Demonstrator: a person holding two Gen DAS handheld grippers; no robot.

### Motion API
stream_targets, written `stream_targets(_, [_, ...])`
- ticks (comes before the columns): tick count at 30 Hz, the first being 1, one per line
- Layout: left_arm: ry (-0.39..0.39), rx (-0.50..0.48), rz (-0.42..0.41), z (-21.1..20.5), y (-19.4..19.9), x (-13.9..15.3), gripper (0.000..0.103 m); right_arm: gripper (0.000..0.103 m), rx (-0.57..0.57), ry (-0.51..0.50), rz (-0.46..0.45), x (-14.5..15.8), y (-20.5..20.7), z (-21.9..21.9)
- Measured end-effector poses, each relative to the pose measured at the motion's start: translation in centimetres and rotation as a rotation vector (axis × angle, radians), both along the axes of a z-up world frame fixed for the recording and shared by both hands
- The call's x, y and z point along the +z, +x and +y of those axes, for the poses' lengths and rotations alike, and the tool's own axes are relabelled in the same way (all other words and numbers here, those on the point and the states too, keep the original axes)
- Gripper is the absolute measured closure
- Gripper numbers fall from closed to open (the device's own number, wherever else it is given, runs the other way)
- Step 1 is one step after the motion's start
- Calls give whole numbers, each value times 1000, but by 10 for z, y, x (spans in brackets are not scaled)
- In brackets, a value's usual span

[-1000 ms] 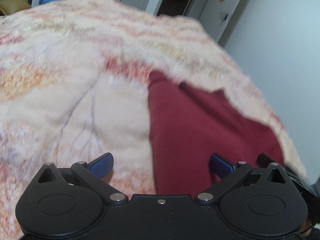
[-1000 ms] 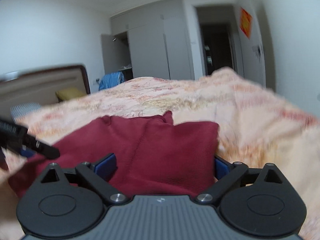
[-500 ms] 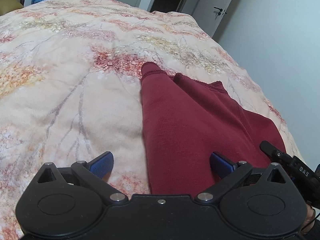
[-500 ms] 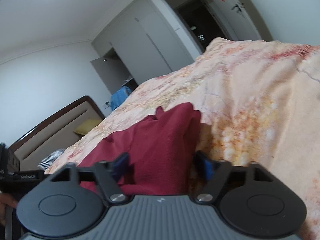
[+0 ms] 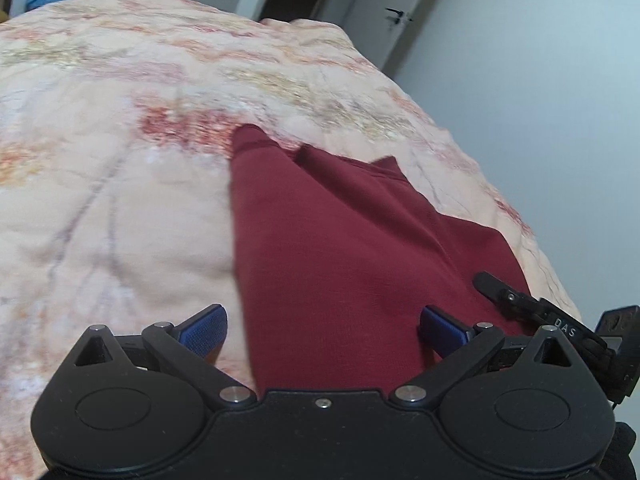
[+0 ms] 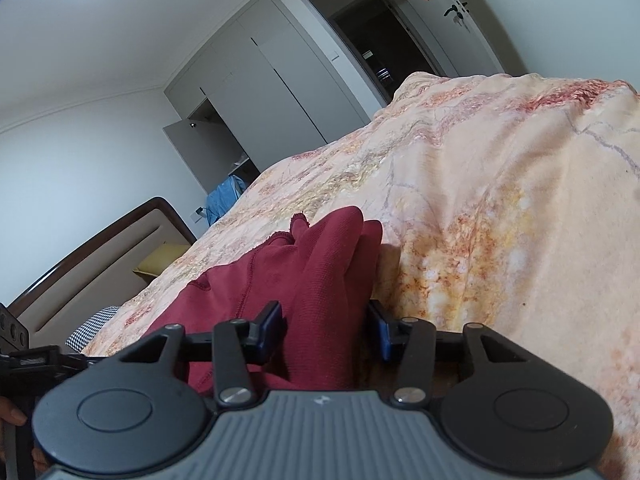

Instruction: Fold small clothes

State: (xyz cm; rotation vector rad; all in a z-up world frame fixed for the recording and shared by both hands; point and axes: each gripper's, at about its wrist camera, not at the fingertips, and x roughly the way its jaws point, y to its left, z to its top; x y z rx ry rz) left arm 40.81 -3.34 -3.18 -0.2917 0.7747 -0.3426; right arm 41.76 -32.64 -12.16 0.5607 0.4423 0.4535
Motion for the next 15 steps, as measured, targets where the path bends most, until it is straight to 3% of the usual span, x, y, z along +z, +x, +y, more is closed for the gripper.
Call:
stream_targets(3, [21,1,15,-3,8,-3,2,53,-3,-11,1,1,0,2])
stream_targets(5, [-4,2,12,-1,11,-1,13,56,-6,-23,5,3,1,4])
stream_targets(8, [-42,2,23,5,15,2,31,75,-12,-101,-17,16,-2,16])
stream_targets(9, [-50,-2,24,7,16,3,42,82,-7,-147,-36,23,-4,23])
stream_targets(12, [-91,0,32,16,20,9,61,85,-3,-304,-99,43,-10,48])
stream_targets(15, [-90,-12,1,20,19,22,67,85,5,-390,-176,63,-17,68])
